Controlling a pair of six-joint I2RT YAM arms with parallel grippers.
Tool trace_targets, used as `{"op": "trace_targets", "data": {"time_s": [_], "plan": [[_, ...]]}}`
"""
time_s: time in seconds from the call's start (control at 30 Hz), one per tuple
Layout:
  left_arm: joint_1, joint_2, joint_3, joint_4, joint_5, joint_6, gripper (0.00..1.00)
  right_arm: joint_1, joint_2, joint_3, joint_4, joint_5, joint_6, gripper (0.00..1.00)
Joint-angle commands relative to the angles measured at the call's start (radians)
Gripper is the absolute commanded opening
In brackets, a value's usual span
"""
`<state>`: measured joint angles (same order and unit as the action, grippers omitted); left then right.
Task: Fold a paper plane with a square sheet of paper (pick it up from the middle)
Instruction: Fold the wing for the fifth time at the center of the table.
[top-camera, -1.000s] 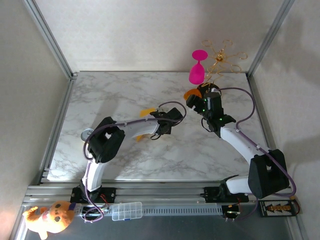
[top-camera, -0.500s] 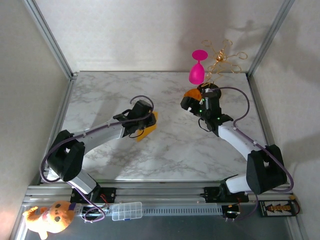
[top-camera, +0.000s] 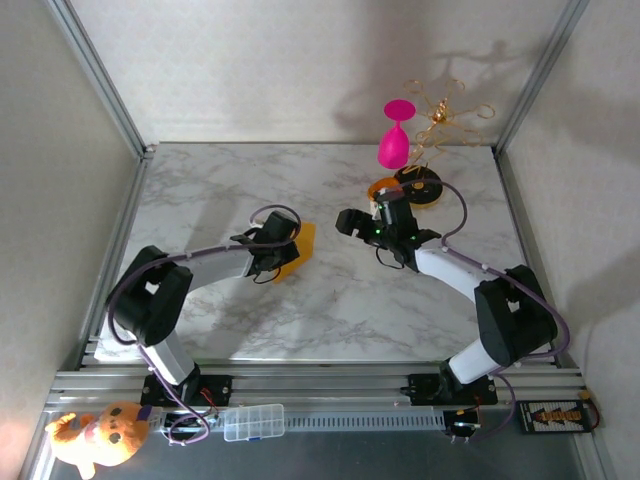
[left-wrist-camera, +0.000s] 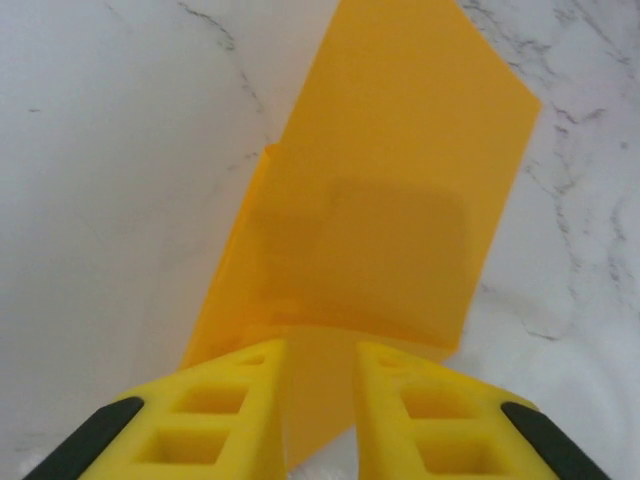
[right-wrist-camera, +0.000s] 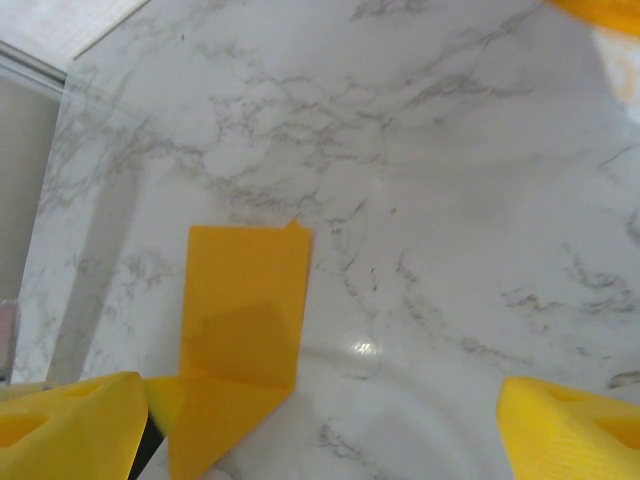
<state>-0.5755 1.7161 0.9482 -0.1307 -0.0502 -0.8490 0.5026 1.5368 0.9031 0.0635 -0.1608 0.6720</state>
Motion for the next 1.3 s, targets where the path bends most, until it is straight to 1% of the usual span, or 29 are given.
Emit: {"op": "trace_targets", "data": {"time_s": [0.0, 0.1, 0.2, 0.27, 0.33, 0.4, 0.5, 0.57, 0.63, 0.7, 0.87, 0.97, 1.17, 1.27], "plan": [[0.009, 0.042, 0.021, -0.001, -0.059, 0.003, 0.21, 0.017, 0.021, 0.028, 0.005, -0.02, 0.024, 0.9], [0.01, 0.063, 0.014, 0.005, -0.058, 0.004, 0.18, 0.027, 0.032, 0.03, 0.0, -0.027, 0.032, 0.9], [0.01, 0.076, -0.001, 0.029, -0.021, 0.015, 0.15, 0.034, 0.043, 0.027, -0.018, -0.04, 0.053, 0.9], [0.011, 0.083, -0.017, 0.064, 0.042, 0.031, 0.14, 0.038, 0.046, 0.014, -0.021, -0.063, 0.082, 0.89], [0.009, 0.091, -0.036, 0.114, 0.134, 0.05, 0.12, 0.039, 0.043, -0.005, -0.021, -0.075, 0.13, 0.87], [0.004, 0.091, -0.055, 0.152, 0.205, 0.064, 0.11, 0.039, 0.036, -0.028, -0.012, -0.087, 0.186, 0.86], [-0.012, 0.097, -0.056, 0.163, 0.259, 0.109, 0.11, 0.041, 0.028, -0.077, 0.022, -0.105, 0.271, 0.82], [-0.025, 0.104, -0.053, 0.154, 0.266, 0.143, 0.1, 0.041, 0.033, -0.104, 0.045, -0.118, 0.304, 0.78], [-0.034, 0.113, -0.043, 0.127, 0.257, 0.171, 0.09, 0.042, 0.052, -0.108, 0.044, -0.137, 0.305, 0.75], [-0.038, 0.11, -0.045, 0.116, 0.251, 0.194, 0.08, 0.044, 0.081, -0.098, 0.035, -0.167, 0.296, 0.69], [-0.038, 0.1, -0.049, 0.098, 0.232, 0.212, 0.08, 0.061, 0.146, -0.059, 0.012, -0.206, 0.295, 0.61], [-0.038, 0.106, -0.051, 0.1, 0.231, 0.208, 0.08, 0.068, 0.186, -0.034, 0.001, -0.204, 0.312, 0.55], [-0.038, 0.105, -0.051, 0.098, 0.22, 0.208, 0.08, 0.07, 0.233, -0.005, 0.032, -0.191, 0.358, 0.38], [-0.038, 0.108, -0.049, 0.095, 0.218, 0.208, 0.08, 0.074, 0.265, 0.023, 0.027, -0.192, 0.367, 0.33]]}}
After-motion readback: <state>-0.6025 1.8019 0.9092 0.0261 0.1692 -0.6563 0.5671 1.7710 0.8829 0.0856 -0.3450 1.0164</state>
